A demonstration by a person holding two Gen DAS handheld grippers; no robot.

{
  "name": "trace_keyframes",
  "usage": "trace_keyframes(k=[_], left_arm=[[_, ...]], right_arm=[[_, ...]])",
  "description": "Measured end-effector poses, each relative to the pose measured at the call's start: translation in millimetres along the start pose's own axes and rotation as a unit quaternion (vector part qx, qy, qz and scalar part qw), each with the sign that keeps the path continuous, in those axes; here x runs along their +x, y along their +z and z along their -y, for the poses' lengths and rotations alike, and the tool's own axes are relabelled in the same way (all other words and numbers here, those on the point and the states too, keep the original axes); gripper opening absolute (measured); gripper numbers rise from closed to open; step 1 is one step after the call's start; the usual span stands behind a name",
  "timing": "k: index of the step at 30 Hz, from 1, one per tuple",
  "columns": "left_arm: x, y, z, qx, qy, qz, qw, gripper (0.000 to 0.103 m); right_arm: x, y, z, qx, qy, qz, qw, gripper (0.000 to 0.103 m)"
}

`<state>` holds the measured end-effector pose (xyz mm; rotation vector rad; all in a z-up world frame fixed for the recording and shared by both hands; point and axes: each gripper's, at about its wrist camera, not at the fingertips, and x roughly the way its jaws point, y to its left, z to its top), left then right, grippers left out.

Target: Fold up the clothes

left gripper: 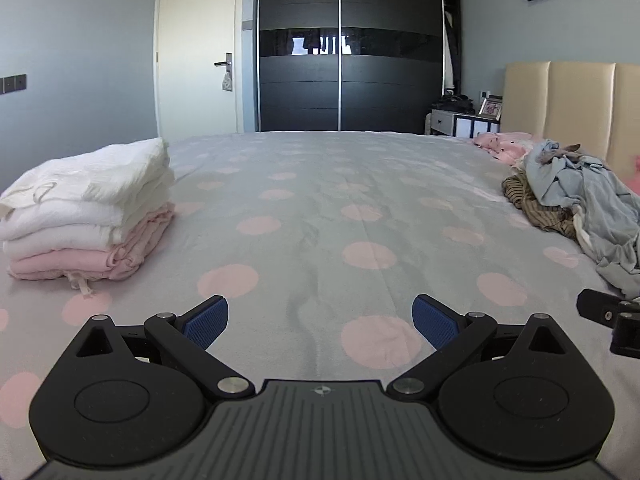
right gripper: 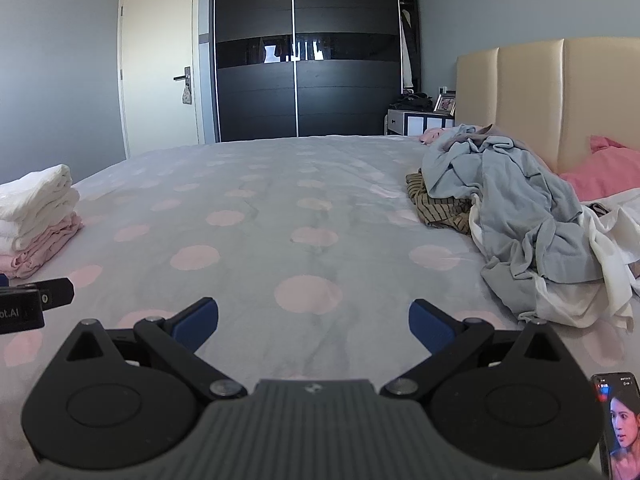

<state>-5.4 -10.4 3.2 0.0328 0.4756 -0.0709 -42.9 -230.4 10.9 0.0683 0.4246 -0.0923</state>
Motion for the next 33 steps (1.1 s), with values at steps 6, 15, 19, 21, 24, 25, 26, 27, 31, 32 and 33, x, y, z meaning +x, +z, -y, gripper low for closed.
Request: trace_keyframes(k=[6, 15, 19, 21, 24, 25, 26, 27, 31, 32, 33], left_arm=[[-2.7, 3.0, 0.3, 0.000, 0.008, 0.007, 0.9999, 0.101], [-2.3, 6.2, -3.8, -0.016, 0.005, -0.006, 0.9998, 0.101], [-1.4, 6.0, -3.4, -0.015, 0.005, -0.012, 0.9998, 0.101], [-0.9, 5.6, -3.7, -0.018, 0.005, -0.016, 0.9997, 0.101], [-0.5, 4.9, -3.5, -0.021, 0.007, -0.021, 0.9995, 0.101], [-0.5, 4.8, -3.6, -0.022, 0.008, -0.022, 0.9995, 0.101], [-0.4, 4.8, -3.6, -0.022, 0.007, -0.023, 0.9995, 0.101], [-0.4, 4.7, -3.1, -0.020, 0.008, -0.025, 0.9995, 0.101], [0.0, 3.6, 0.0, -0.009, 0.009, -0.029, 0.9995, 0.101], [0.4, 3.4, 0.4, -0.008, 0.010, -0.031, 0.9994, 0.101], [0.8, 3.1, 0.6, -0.007, 0.010, -0.033, 0.9994, 0.101]], right_arm=[[0.1, 0.1, 0.7, 0.006, 0.001, 0.003, 1.000, 0.102], [0.4, -0.1, -1.5, 0.005, 0.002, 0.004, 1.000, 0.102], [-0.5, -0.8, -2.2, 0.004, 0.000, 0.005, 1.000, 0.102], [-0.9, -1.2, -2.7, 0.004, -0.001, 0.004, 1.000, 0.102], [-1.6, -1.1, -3.0, 0.004, -0.001, 0.004, 1.000, 0.102], [-2.0, -1.0, -3.1, 0.004, -0.001, 0.004, 1.000, 0.102], [-2.4, -0.9, -3.2, 0.004, -0.002, 0.005, 1.000, 0.102], [-2.7, -0.9, -3.1, 0.004, -0.001, 0.006, 1.000, 0.102], [-3.4, -1.1, -2.4, 0.004, -0.001, 0.006, 1.000, 0.102], [-3.6, -1.0, -2.1, 0.004, -0.001, 0.006, 1.000, 0.102], [-3.8, -0.9, -1.7, 0.004, -0.001, 0.007, 1.000, 0.102]])
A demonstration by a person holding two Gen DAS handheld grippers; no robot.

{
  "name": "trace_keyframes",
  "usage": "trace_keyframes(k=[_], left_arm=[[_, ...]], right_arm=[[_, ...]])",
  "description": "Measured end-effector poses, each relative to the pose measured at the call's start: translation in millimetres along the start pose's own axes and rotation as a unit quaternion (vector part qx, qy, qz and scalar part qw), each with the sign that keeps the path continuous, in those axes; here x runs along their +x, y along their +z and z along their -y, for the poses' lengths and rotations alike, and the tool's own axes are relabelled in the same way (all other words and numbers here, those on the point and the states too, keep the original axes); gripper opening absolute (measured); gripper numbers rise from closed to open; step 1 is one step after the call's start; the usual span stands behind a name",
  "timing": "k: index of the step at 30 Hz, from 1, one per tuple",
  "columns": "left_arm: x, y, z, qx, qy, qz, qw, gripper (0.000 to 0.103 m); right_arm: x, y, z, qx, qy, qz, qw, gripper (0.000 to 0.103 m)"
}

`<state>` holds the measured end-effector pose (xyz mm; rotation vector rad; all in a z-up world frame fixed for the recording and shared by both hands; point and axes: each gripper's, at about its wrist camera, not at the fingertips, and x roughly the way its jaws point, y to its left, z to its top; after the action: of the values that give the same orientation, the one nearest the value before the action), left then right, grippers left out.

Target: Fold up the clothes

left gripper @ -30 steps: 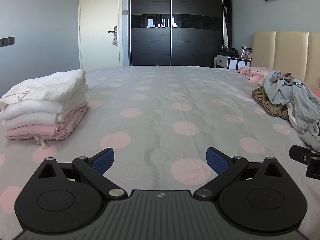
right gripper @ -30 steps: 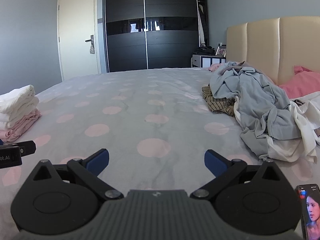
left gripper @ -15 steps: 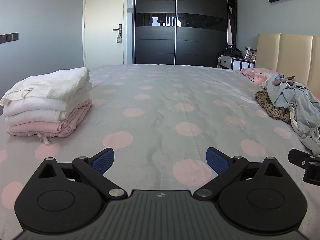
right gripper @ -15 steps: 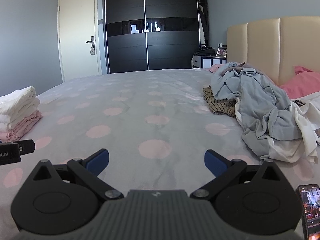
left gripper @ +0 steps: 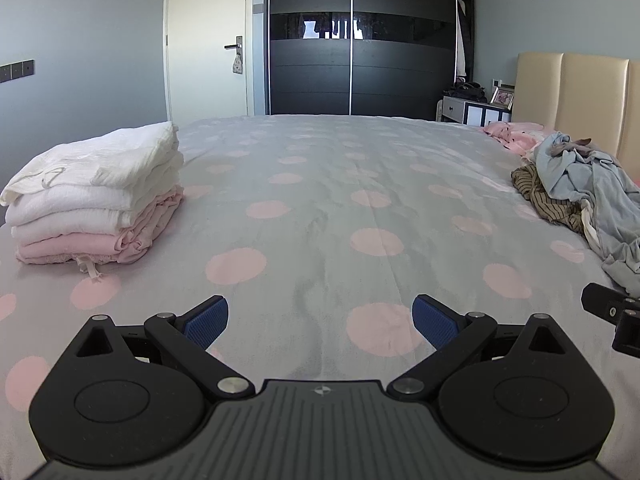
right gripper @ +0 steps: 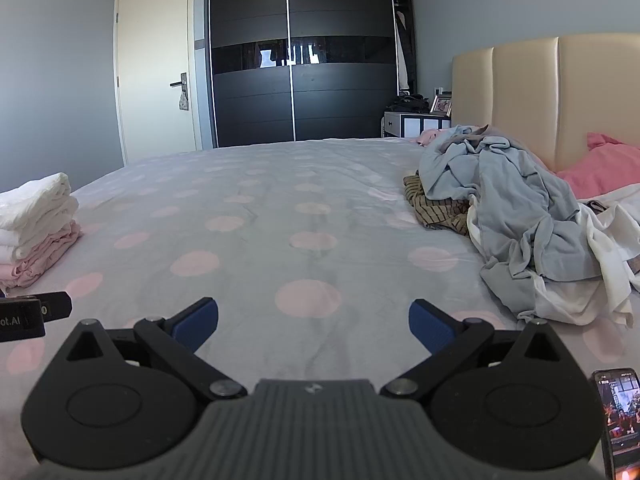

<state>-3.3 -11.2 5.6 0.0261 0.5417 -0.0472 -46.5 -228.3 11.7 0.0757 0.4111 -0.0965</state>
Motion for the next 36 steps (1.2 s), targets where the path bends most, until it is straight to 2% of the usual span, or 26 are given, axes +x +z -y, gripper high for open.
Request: trace_keyframes(k=[24, 27, 30, 33, 36], left_arm=[[-2.2, -0.2, -0.9, 0.013, 0.001, -0.017, 0.9998, 0.101], [-2.7, 0.5, -0.9, 0.015, 0.000, -0.020, 0.9997, 0.101], [-2.7, 2.1, -0.7, 0.015, -0.005, -0.024, 0.9996, 0.101], [-4.9, 6.5, -1.2, 0.017, -0.006, -0.018, 0.9997, 0.101], [-8.4, 13.9, 0.9, 0.023, 0.001, -0.007, 0.9997, 0.101]], right_arm=[[-4.4, 0.5, 2.4, -0.002, -0.004, 0.008, 1.000, 0.102], [-6.1, 0.6, 4.2, -0.010, -0.004, 0.017, 1.000, 0.102], [-5.6, 4.9, 5.7, -0.026, 0.000, 0.005, 1.000, 0.102], [-3.4, 9.8, 5.7, -0.051, -0.014, -0.015, 0.999, 0.102], [-1.6, 13.3, 9.8, -0.064, -0.045, -0.027, 0.997, 0.102]])
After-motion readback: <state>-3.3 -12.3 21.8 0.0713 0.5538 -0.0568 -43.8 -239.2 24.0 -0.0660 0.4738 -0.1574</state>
